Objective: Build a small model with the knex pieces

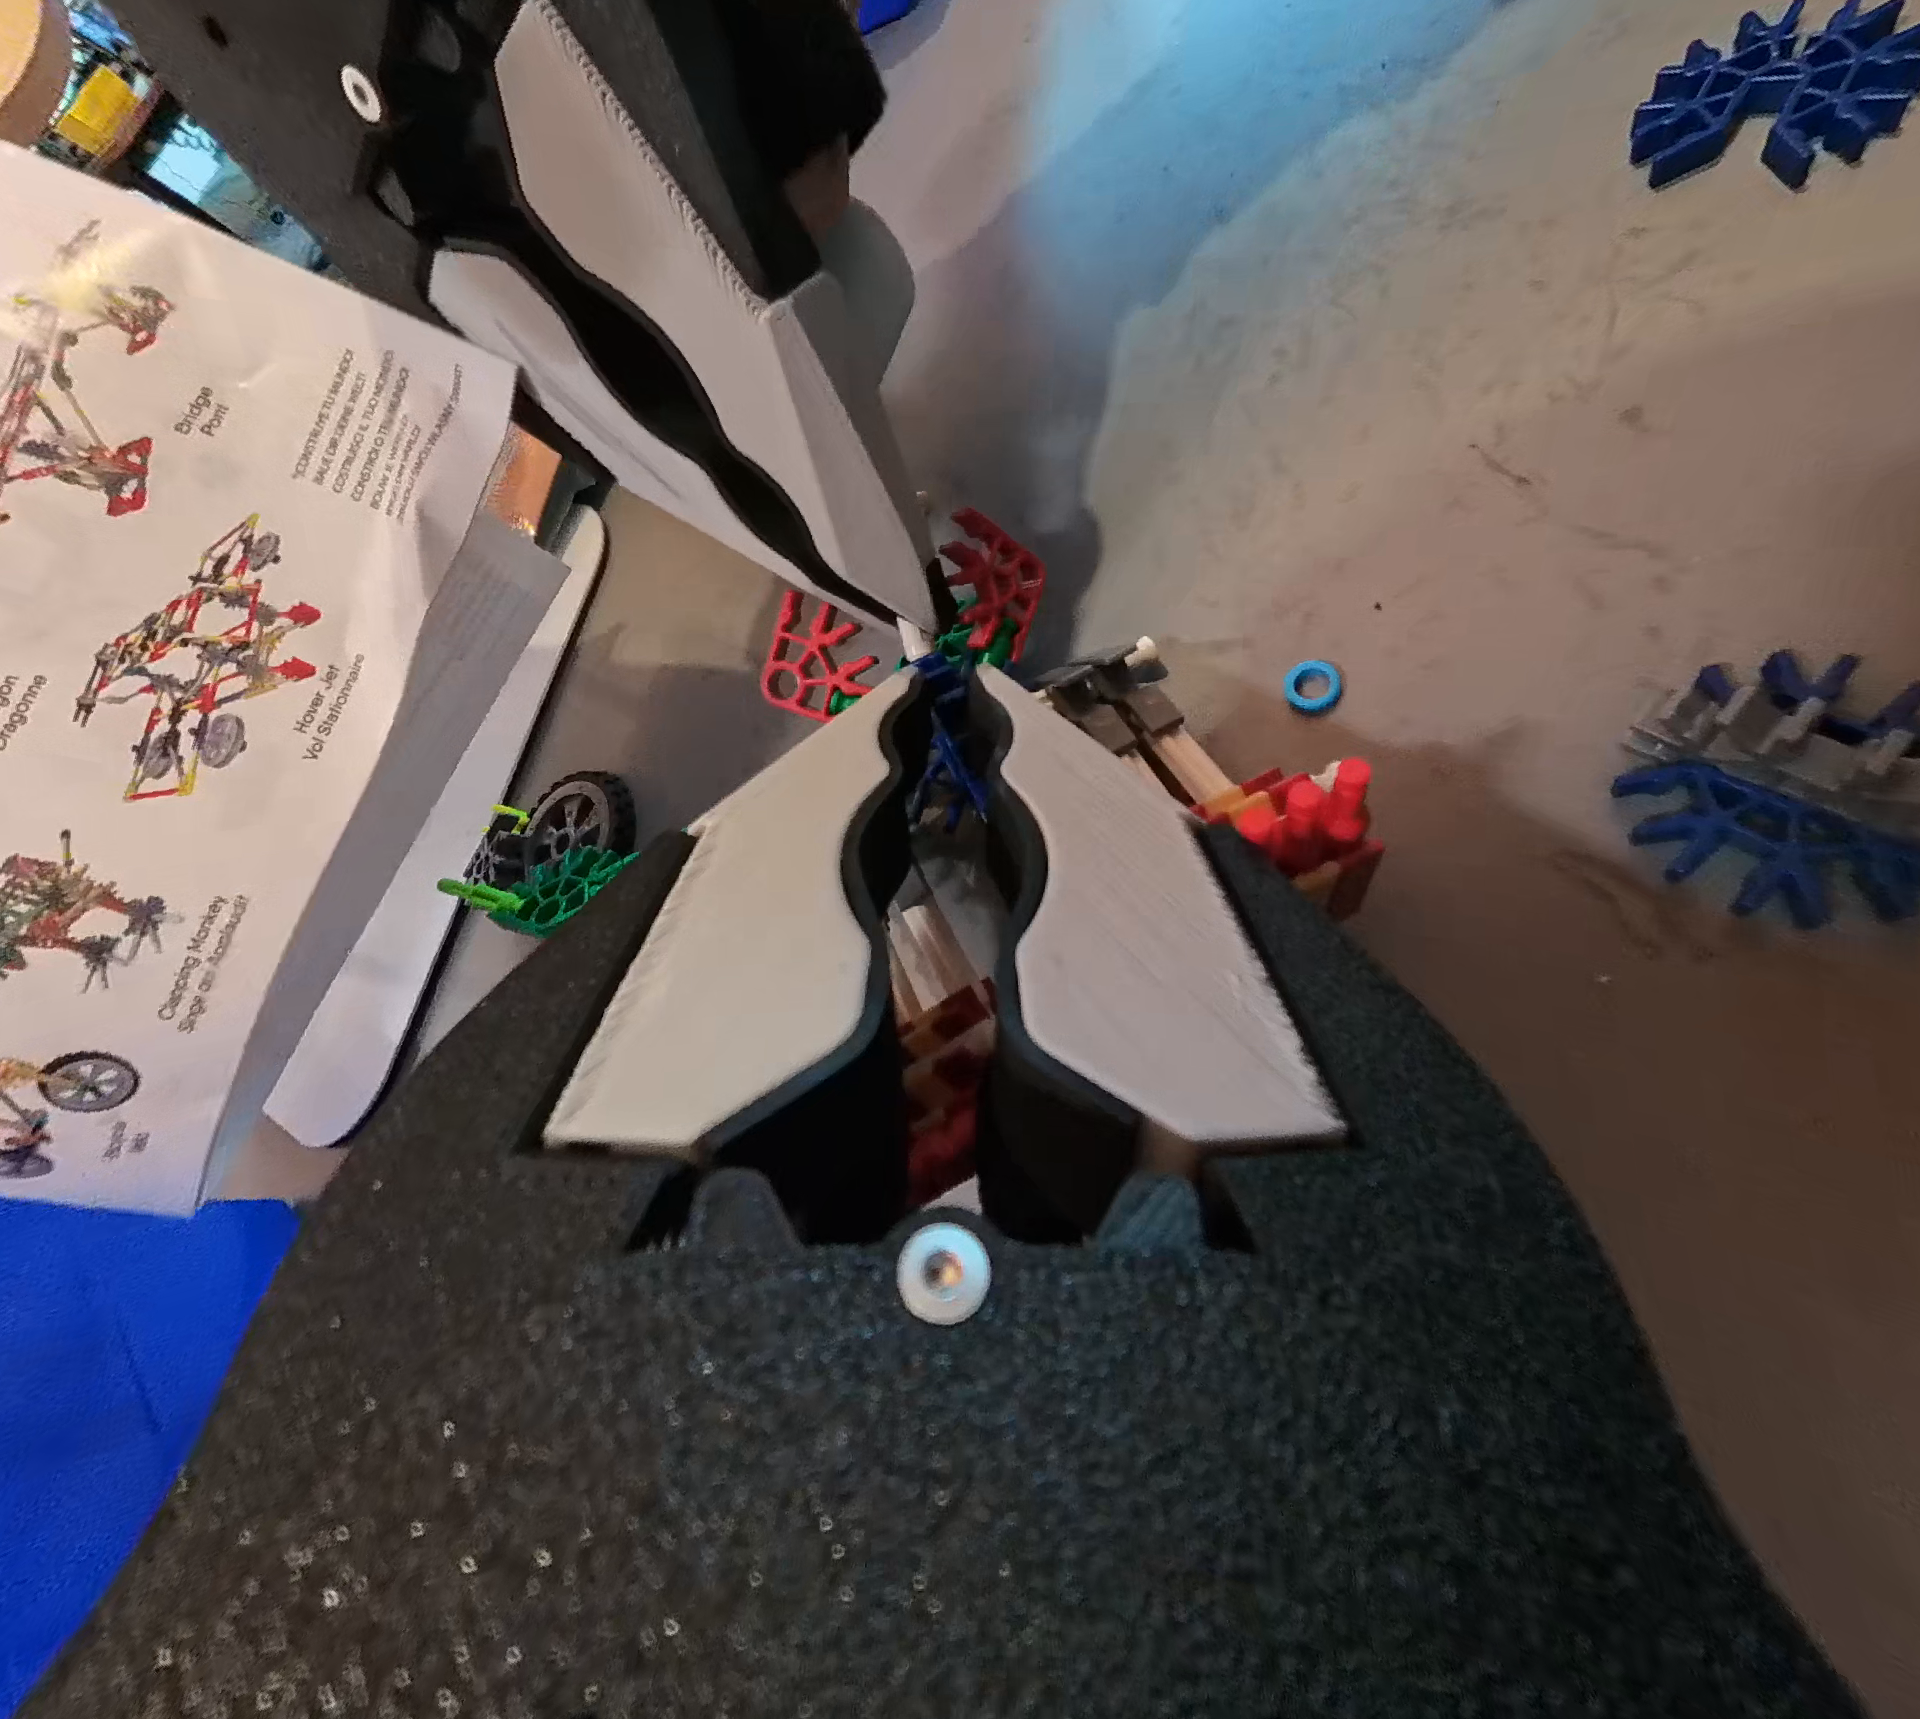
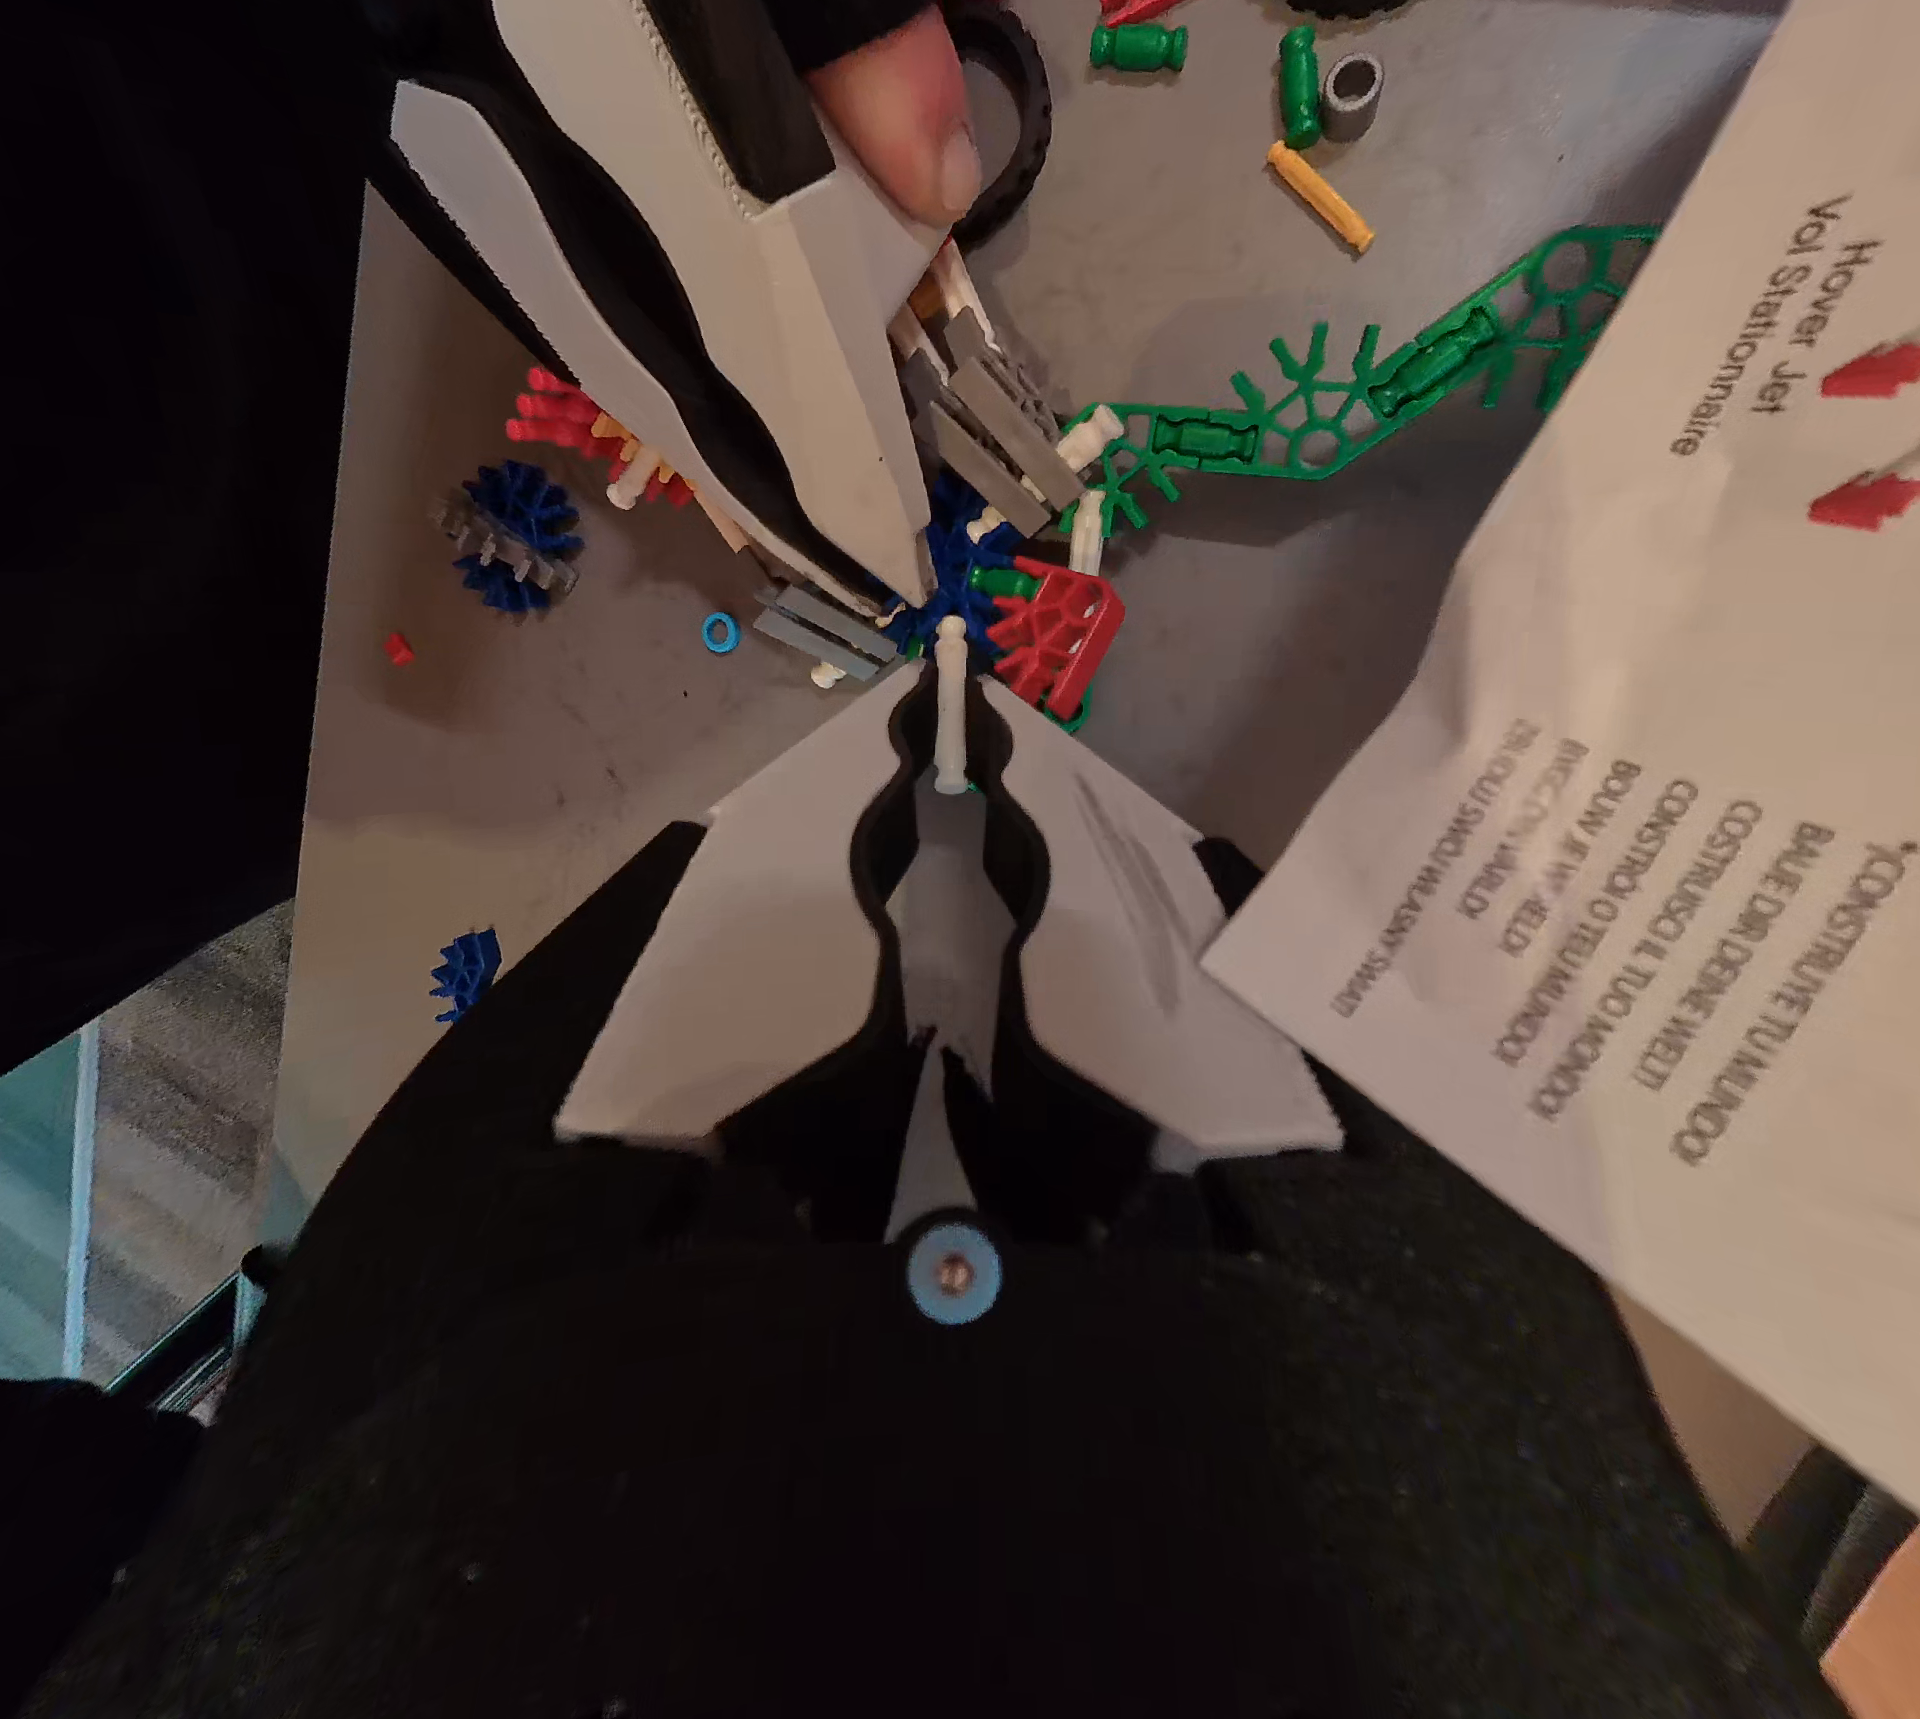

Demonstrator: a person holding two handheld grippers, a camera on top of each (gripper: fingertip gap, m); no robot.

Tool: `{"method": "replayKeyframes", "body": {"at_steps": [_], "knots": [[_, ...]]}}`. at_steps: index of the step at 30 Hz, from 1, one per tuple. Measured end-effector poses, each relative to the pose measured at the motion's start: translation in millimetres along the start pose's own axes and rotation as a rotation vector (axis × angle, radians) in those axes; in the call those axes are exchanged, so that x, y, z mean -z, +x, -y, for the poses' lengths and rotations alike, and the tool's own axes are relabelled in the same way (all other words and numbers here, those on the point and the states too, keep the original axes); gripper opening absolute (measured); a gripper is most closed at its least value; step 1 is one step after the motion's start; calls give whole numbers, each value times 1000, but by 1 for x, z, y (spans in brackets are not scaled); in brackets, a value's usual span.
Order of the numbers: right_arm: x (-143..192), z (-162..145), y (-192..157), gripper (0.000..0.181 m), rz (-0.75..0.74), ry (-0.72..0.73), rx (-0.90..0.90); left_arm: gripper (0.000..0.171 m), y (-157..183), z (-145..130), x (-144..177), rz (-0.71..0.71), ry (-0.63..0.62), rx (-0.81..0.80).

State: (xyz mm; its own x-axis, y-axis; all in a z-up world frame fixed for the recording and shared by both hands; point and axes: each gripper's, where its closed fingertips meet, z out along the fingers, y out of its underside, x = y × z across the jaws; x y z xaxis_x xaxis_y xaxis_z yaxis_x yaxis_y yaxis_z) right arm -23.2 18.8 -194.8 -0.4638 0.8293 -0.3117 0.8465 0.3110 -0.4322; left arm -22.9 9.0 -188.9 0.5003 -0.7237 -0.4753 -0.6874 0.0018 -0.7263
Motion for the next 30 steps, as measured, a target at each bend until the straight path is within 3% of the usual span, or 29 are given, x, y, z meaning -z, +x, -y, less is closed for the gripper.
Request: {"method": "replayKeyframes", "body": {"at_steps": [21,30], "knots": [[-2,-1,2,2,21,-196,-19,4,-1,-1,0,14,-4,1],[3,-4,-5,5,12,-94,-13,5,3,3,1,20,13,-73]]}}
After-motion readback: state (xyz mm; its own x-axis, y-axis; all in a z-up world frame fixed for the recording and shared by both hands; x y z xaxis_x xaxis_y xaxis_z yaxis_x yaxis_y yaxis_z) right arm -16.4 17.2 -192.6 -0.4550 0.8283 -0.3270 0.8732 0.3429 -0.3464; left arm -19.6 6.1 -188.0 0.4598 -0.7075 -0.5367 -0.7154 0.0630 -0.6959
